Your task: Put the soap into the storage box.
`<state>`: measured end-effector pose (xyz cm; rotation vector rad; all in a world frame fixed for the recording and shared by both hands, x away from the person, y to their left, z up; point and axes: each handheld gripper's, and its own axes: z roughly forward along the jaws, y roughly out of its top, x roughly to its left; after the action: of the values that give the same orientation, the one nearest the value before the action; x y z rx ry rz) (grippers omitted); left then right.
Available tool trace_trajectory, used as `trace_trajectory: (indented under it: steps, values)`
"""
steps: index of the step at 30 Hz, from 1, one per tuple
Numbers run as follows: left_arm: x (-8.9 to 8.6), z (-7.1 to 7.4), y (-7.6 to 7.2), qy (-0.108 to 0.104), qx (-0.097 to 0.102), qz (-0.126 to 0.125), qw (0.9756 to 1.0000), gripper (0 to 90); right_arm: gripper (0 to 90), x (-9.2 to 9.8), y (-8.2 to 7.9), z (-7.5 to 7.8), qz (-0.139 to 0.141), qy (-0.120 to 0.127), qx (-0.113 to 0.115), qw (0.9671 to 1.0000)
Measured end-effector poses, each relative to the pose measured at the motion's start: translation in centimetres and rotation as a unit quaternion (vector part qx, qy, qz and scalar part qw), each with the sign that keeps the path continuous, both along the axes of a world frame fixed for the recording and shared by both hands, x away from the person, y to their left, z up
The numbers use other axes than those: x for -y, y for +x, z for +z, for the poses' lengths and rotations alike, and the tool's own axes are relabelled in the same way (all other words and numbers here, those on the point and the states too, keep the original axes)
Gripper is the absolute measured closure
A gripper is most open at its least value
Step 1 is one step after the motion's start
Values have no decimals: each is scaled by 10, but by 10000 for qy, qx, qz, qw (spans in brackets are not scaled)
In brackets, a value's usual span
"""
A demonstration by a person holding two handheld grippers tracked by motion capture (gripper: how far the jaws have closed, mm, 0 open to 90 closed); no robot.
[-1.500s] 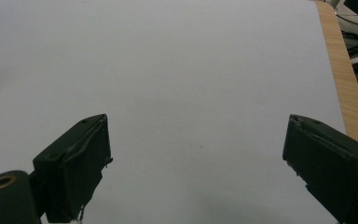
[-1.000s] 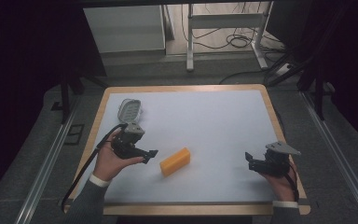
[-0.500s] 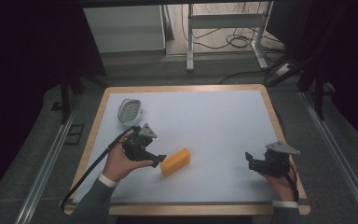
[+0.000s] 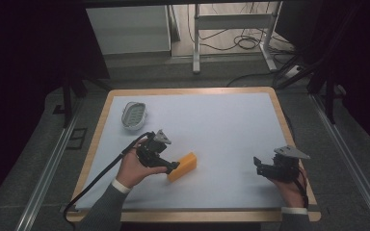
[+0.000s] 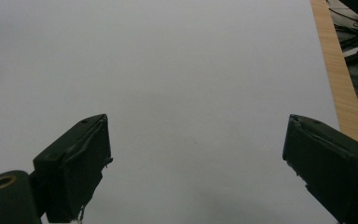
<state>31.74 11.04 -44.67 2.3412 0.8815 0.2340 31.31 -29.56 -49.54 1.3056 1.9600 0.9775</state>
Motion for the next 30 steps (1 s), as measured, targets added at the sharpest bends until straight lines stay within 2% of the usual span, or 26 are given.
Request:
trace_trajectory:
  steps: [1,6,7,11,20,25,30]
  values:
    - [5,0,-1,94,39,-33,9999,179,77,0,0,0,-3,1,0,10000]
    - [16,-3,-1,108,39,-134,9998,183,78,1,-1,1,-29,-6,46,10000]
    - [19,-6,1,76,-33,-148,9999,198,78,1,-1,2,-34,7,57,10000]
    - [23,-12,3,152,-45,-127,9998,212,79,1,-1,2,-34,6,49,10000]
    - [32,-27,9,227,-223,-134,9994,281,78,1,0,0,-59,-2,19,10000]
    - [39,-36,11,250,-422,-156,9987,349,79,2,0,0,-65,-18,0,10000]
    - [41,-41,11,343,-487,-137,9981,402,79,0,0,-1,-63,-61,7,10000]
